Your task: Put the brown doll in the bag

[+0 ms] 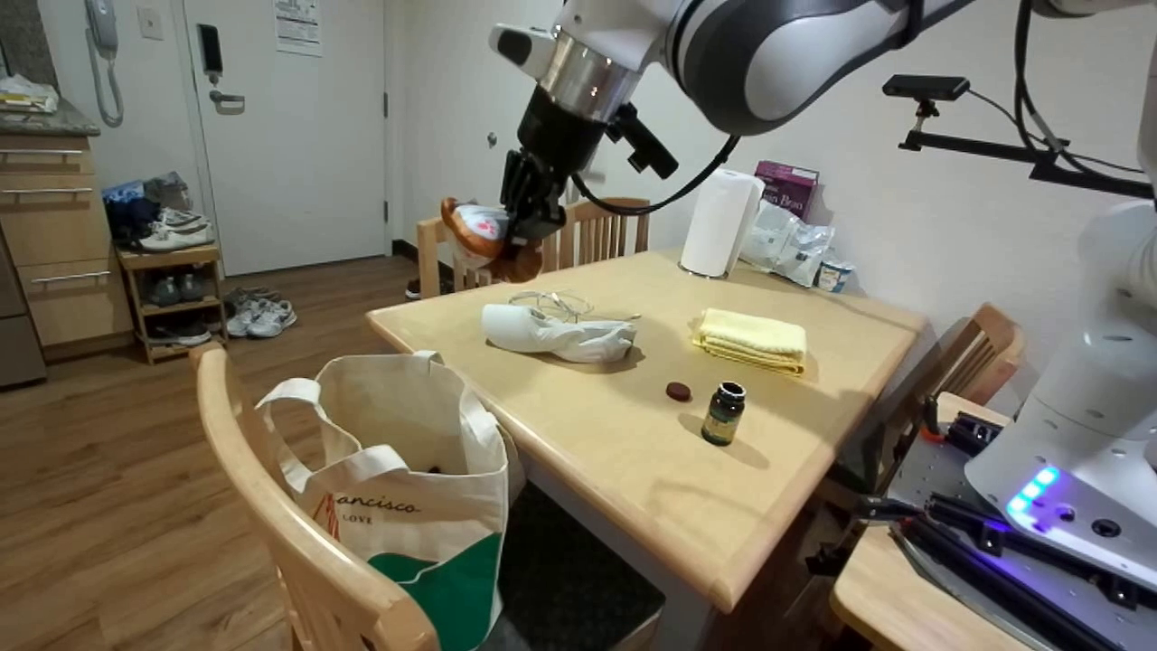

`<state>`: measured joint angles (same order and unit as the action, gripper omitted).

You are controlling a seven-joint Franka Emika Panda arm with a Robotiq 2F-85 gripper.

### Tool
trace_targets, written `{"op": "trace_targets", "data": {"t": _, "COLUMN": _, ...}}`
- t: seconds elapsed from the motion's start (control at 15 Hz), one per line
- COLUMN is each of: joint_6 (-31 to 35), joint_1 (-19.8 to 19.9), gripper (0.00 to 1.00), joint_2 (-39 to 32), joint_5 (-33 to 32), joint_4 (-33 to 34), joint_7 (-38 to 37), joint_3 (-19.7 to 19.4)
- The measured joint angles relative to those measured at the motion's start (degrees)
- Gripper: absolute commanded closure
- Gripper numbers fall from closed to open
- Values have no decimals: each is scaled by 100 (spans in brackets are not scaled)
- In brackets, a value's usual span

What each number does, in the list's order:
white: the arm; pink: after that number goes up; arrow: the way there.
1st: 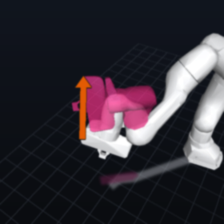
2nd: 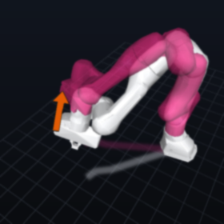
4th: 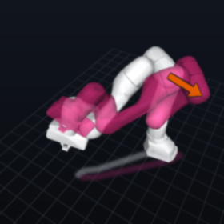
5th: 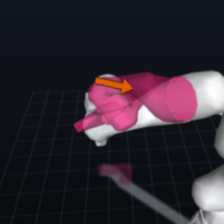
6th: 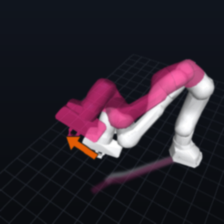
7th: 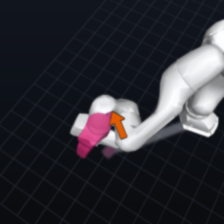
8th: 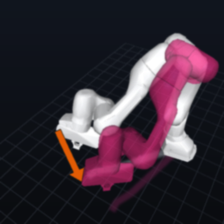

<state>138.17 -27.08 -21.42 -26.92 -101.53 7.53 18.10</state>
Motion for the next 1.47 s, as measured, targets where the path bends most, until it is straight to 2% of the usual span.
{"op": "trace_targets", "data": {"t": 0.2, "joint_6": 10, "joint_1": -9, "gripper": 98, "joint_2": 32, "joint_5": -7, "joint_4": 5, "joint_7": 0, "joint_3": -39}}
{"op": "trace_targets", "data": {"t": 0.4, "joint_6": 353, "joint_1": -143, "gripper": 98, "joint_2": -146, "joint_5": -215, "joint_4": 133, "joint_7": 83, "joint_3": -55}}
{"op": "trace_targets", "data": {"t": 0.53, "joint_6": 629, "joint_1": -268, "gripper": 98, "joint_2": -468, "joint_5": -218, "joint_4": 414, "joint_7": 443, "joint_3": -5}}
{"op": "trace_targets", "data": {"t": 0.73, "joint_6": 681, "joint_1": -316, "gripper": 98, "joint_2": -1079, "joint_5": -32, "joint_4": 965, "joint_7": 1306, "joint_3": 210}}
{"op": "trace_targets", "data": {"t": 0.93, "joint_6": 144, "joint_1": -321, "gripper": 98, "joint_2": -1622, "joint_5": 108, "joint_4": 1498, "joint_7": 2201, "joint_3": 317}}
{"op": "trace_targets", "data": {"t": 1.2, "joint_6": -800, "joint_1": -423, "gripper": 98, "joint_2": -2193, "joint_5": 94, "joint_4": 2155, "joint_7": 2949, "joint_3": 225}}
{"op": "trace_targets", "data": {"t": 1.47, "joint_6": -984, "joint_1": -691, "gripper": 98, "joint_2": -2690, "joint_5": 48, "joint_4": 2651, "joint_7": 3270, "joint_3": -44}}
